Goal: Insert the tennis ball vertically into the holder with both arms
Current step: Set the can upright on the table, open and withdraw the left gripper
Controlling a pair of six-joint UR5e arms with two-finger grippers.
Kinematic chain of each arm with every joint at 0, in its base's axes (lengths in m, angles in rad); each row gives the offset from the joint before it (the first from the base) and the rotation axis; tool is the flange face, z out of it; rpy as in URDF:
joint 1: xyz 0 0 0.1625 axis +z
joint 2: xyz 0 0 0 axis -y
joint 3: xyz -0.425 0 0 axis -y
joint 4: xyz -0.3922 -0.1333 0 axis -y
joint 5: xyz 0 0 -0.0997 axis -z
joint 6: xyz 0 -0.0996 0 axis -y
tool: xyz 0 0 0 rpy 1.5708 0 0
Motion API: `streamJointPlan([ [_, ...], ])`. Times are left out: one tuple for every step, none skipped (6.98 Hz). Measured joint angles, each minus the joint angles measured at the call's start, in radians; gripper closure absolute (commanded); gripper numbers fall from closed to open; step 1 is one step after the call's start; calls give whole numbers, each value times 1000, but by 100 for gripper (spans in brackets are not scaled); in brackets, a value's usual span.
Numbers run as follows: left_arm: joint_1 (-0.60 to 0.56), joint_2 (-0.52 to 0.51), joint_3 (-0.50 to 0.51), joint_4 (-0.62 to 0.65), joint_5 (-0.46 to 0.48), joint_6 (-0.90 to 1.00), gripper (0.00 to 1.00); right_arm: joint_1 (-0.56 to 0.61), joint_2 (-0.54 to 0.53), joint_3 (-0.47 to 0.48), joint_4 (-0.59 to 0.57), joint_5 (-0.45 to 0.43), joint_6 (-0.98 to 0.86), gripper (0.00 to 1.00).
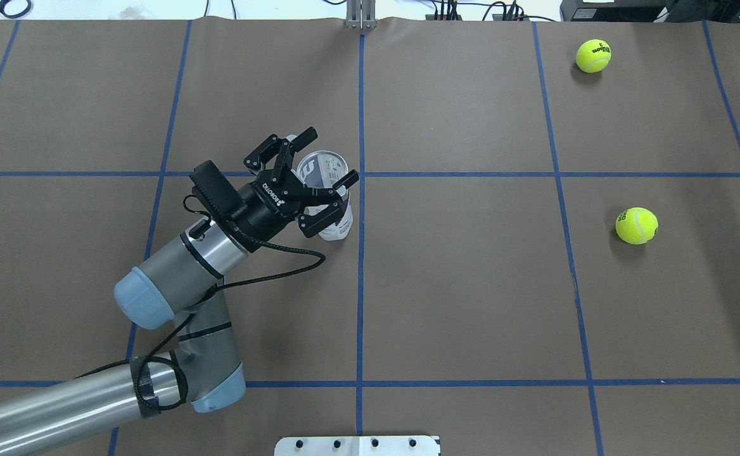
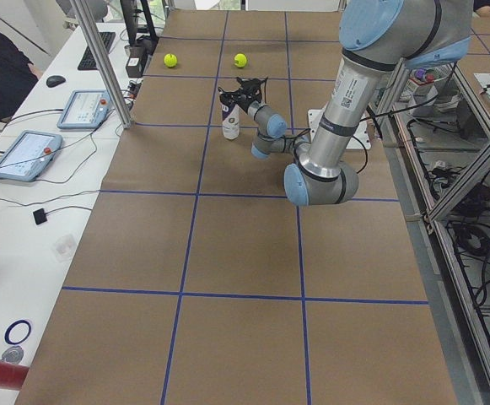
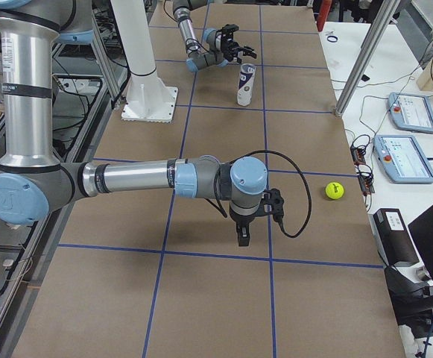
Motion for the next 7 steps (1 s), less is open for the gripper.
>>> streamJointPlan([
  [-19,25,-81,72,-1,1,1,0,0,5,0,0,1,1],
  [-41,90,-180,141,-3,-1,1,0,1,19,-2,-4,1,1],
  [-68,185,-270,189,-5,-9,1,0,6,35,-5,-14,2,1],
  [-91,267,-320,210,-7,-32,1,-3,10,42,-7,-22,6,1],
  [-105,340,-348,219,-21,-88,1,-7,8,36,7,-21,14,1],
  [-111,417,-365,230,-67,-170,1,-9,5,25,39,-10,30,1],
  [-115,482,-372,271,-160,-258,1,-11,3,19,66,0,63,1],
])
